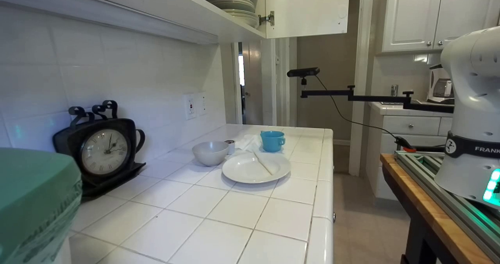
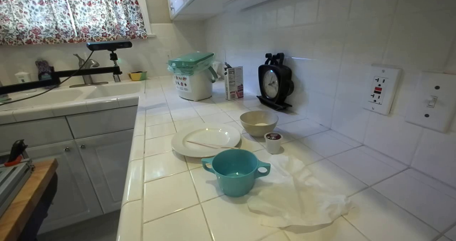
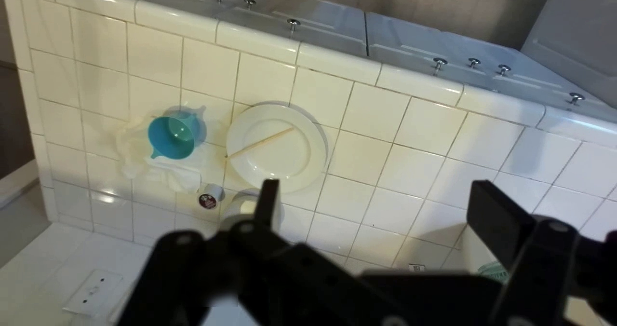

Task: Close the left upper cabinet door.

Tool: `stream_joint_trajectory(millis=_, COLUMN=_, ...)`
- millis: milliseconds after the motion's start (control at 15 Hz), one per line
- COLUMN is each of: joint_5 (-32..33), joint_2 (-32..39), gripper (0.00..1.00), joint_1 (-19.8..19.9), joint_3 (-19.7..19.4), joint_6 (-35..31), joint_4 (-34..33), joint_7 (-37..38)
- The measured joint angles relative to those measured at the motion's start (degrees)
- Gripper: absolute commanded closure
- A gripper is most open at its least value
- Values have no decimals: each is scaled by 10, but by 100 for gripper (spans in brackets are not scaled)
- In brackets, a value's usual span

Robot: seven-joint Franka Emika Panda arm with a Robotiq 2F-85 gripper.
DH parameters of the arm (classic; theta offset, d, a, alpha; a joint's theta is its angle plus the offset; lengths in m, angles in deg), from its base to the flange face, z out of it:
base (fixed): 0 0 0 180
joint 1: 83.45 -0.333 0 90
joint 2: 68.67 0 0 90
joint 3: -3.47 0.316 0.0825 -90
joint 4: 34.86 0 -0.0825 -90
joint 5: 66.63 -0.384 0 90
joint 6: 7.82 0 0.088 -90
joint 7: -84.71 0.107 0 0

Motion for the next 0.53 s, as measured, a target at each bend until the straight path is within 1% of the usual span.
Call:
stream_joint_trajectory(millis=333, joint_5=-7, joint_2=27, gripper=0, joint_1=0, joint_3=19, joint_6=-4, joint_4=-33, joint_7=15)
stream_joint_trajectory(millis=533, joint_5=-18, joint_2=45, gripper=0, joint_1=-1, joint_3=22, joint_6=-4, joint_4=-48, joint_7=17)
